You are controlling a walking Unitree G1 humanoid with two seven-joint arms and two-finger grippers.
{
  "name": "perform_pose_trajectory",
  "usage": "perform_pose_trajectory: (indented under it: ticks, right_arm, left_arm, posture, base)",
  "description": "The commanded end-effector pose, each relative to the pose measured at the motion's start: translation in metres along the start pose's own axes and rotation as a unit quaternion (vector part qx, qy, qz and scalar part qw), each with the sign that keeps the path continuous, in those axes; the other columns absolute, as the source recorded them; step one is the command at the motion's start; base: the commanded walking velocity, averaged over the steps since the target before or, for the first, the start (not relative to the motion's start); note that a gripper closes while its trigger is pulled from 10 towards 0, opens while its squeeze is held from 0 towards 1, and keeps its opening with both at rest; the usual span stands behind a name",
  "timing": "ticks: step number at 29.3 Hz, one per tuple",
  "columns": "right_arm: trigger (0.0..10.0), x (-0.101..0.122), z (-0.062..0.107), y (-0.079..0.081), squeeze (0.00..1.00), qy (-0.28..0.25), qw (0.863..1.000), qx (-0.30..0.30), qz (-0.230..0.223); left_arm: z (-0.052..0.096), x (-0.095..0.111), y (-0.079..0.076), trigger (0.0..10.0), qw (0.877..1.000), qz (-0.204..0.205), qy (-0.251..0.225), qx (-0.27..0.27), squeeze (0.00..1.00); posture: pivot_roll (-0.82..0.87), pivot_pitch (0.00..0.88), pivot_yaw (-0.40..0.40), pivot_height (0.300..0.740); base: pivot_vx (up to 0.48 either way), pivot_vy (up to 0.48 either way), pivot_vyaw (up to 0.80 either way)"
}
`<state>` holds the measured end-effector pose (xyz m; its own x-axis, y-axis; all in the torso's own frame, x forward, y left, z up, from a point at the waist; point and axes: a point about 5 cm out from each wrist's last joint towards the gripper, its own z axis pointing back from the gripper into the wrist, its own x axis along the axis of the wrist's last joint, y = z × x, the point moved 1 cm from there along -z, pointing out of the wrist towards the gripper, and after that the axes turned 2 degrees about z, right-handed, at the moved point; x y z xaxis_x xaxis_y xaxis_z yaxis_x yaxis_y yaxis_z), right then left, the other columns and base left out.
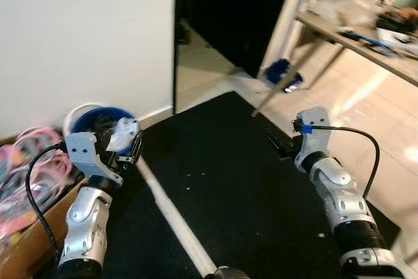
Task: Picking trash to rubbish bin
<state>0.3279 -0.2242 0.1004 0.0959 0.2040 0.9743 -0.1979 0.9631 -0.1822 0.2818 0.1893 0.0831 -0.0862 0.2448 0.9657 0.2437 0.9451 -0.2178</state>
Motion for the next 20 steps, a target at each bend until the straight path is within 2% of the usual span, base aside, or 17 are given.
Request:
perform_pose_trajectory:
  ticks: [1, 20]
  right_arm:
    - [10.0, -0.0004, -0.0004, 0.0023, 0.00, 0.001, 1.000, 0.003, 0.002]
    - [10.0, 0.0003, -0.0002, 0.0023, 0.00, 0.000, 1.000, 0.003, 0.004]
  left_arm:
    - [0.0046, -0.0037, 0.0036, 10.0, 1.000, -0.002, 0.009, 0.007, 0.00]
    - [0.0045, -0.0038, 0.0042, 10.0, 1.000, -0.003, 0.009, 0.008, 0.00]
  posture:
    - [0.01, 0.000, -0.038, 0.740]
    - [0.01, 0.000, -0.036, 0.740]
  base:
    - [0.000, 0.000, -0.80]
    - [0.000, 0.000, -0.80]
